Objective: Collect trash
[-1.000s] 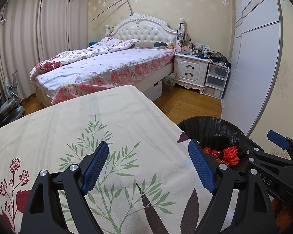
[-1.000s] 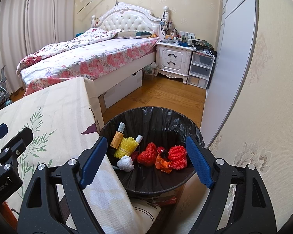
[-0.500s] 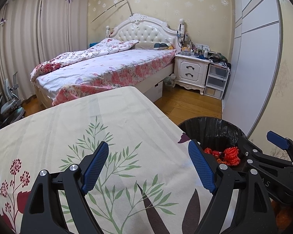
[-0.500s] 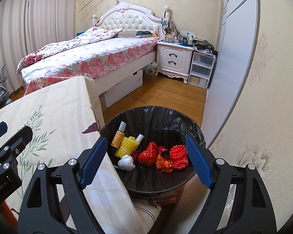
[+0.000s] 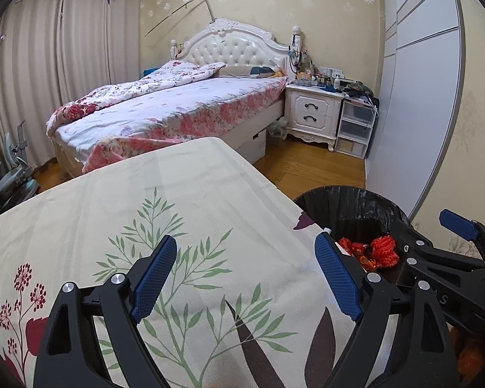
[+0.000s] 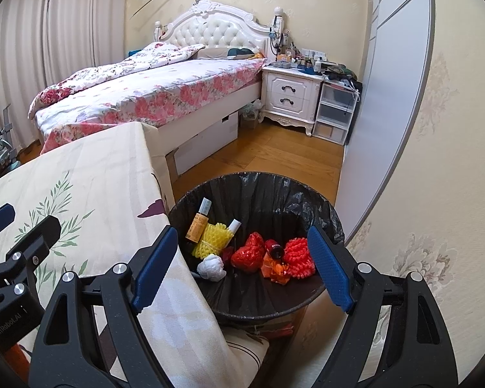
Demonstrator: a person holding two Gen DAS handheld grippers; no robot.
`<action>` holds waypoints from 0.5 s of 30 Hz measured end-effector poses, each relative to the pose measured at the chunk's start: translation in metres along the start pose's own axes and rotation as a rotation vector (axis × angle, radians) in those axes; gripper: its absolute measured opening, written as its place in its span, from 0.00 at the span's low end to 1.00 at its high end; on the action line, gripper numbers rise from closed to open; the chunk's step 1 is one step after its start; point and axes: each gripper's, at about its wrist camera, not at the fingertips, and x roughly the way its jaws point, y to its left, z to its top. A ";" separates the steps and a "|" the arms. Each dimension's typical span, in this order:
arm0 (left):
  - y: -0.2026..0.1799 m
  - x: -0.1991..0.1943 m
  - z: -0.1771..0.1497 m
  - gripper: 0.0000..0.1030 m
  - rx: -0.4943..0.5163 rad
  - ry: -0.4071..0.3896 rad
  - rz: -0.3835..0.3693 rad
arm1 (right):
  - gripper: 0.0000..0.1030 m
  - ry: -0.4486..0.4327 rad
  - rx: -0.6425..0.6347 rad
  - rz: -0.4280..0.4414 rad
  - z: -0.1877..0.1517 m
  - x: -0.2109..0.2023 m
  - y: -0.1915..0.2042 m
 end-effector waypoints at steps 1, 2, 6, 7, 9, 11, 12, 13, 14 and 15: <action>0.000 0.000 0.000 0.82 -0.002 0.000 0.004 | 0.78 0.000 -0.001 0.000 0.000 0.000 0.001; 0.000 0.000 0.000 0.82 -0.005 -0.001 0.008 | 0.78 0.001 -0.002 0.000 0.000 0.001 0.001; 0.003 0.001 -0.001 0.82 -0.012 -0.002 0.013 | 0.78 0.002 -0.002 0.001 0.000 0.001 0.002; 0.004 0.001 0.000 0.82 -0.012 -0.002 0.012 | 0.78 0.003 -0.004 0.002 0.000 0.001 0.003; 0.004 0.001 0.000 0.82 -0.014 -0.010 0.024 | 0.78 0.004 -0.008 0.003 -0.001 0.001 0.005; 0.005 -0.001 0.000 0.82 -0.014 -0.029 0.040 | 0.78 0.007 -0.011 0.005 -0.002 0.002 0.007; 0.005 -0.002 0.001 0.82 -0.011 -0.036 0.041 | 0.78 0.008 -0.013 0.005 -0.002 0.003 0.008; 0.005 -0.002 0.001 0.82 -0.008 -0.041 0.041 | 0.78 0.010 -0.015 0.006 -0.002 0.003 0.008; 0.005 -0.002 0.001 0.82 -0.003 -0.045 0.037 | 0.78 0.012 -0.016 0.007 -0.003 0.004 0.009; 0.005 -0.003 0.001 0.82 0.001 -0.047 0.038 | 0.78 0.012 -0.016 0.008 -0.003 0.004 0.009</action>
